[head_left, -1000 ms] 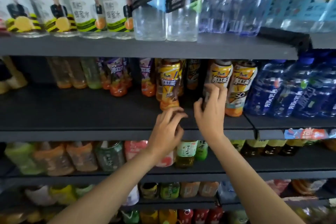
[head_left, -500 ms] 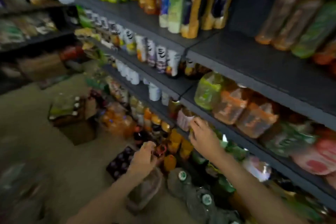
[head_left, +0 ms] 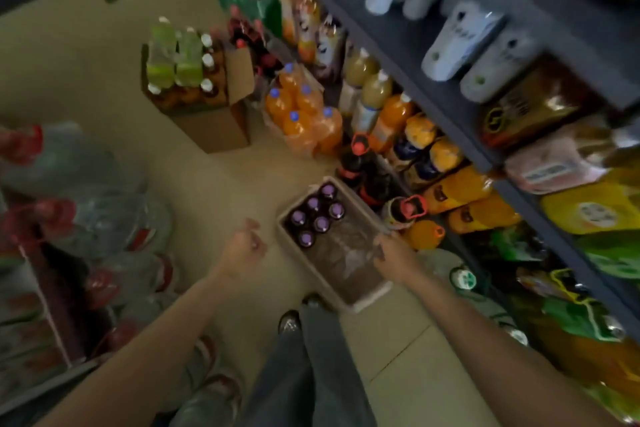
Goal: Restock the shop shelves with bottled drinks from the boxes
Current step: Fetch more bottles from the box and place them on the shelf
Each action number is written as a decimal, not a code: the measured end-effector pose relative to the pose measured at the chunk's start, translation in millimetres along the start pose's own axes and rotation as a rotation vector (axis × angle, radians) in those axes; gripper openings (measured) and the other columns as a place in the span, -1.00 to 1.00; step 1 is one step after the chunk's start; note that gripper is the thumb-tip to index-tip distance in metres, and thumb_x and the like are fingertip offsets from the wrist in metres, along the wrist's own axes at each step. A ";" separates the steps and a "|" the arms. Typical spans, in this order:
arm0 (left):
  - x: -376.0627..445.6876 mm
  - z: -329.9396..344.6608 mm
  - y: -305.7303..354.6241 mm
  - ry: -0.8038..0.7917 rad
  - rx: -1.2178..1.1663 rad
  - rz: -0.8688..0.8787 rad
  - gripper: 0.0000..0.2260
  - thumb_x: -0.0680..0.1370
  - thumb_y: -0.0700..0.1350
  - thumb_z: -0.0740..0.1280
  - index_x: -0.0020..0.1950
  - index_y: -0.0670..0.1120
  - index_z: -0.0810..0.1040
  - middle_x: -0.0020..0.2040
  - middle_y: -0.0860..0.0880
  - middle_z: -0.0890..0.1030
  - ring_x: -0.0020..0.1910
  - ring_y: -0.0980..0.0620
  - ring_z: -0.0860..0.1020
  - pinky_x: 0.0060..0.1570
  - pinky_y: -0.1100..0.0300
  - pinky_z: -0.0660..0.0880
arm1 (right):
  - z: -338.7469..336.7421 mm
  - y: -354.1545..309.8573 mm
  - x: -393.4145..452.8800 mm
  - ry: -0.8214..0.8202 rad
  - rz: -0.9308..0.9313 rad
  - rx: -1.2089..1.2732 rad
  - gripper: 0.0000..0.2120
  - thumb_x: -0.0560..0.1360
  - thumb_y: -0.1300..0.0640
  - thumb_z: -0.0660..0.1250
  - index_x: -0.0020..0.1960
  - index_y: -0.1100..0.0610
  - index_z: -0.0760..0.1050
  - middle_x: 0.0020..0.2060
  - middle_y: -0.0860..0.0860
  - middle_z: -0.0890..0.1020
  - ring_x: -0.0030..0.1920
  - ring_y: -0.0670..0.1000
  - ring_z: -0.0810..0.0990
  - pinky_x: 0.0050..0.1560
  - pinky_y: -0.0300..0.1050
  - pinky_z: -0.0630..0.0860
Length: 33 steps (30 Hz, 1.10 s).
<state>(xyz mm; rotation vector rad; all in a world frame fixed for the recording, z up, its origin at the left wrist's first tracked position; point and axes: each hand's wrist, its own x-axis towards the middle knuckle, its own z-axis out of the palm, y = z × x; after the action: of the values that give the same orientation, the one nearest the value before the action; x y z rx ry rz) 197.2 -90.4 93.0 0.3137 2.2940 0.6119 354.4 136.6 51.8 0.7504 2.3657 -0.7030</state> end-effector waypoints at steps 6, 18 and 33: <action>90.3 57.2 -62.1 0.082 -0.058 0.024 -0.73 0.49 -0.35 0.24 0.19 -0.24 0.43 -0.12 -0.13 0.51 -0.20 -0.04 0.49 -0.17 0.23 0.39 | 90.6 -11.9 129.8 -0.057 -0.140 -0.032 -0.61 0.54 0.20 0.21 0.37 0.18 0.35 0.34 0.14 0.41 0.37 0.11 0.34 0.38 -0.09 0.20; 212.5 180.5 -185.9 0.220 -0.186 0.074 -0.65 0.43 -0.36 0.23 0.18 -0.11 0.45 -0.07 -0.02 0.45 -0.24 -0.02 0.48 -0.18 0.13 0.46 | 244.7 3.5 310.4 0.072 -0.161 -0.352 -0.69 0.54 0.26 0.13 0.28 0.21 0.36 0.28 0.21 0.33 0.27 0.25 0.33 0.25 0.02 0.25; 219.5 162.4 -80.4 -0.165 -0.683 0.085 -0.37 0.19 -0.33 0.57 0.19 -0.14 0.41 0.00 0.03 0.58 -0.19 0.40 0.55 -0.08 0.50 0.44 | 31.2 -68.4 242.2 -0.033 -0.540 0.322 -0.78 0.51 0.16 0.34 0.11 0.22 0.53 -0.15 0.06 0.61 -0.30 -0.21 0.55 -0.19 -0.26 0.47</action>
<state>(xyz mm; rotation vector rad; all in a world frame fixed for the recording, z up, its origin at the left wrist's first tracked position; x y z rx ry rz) 154.3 -19.0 -179.1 0.1211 1.7908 1.3050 154.4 153.2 -103.2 0.2041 2.4690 -1.3299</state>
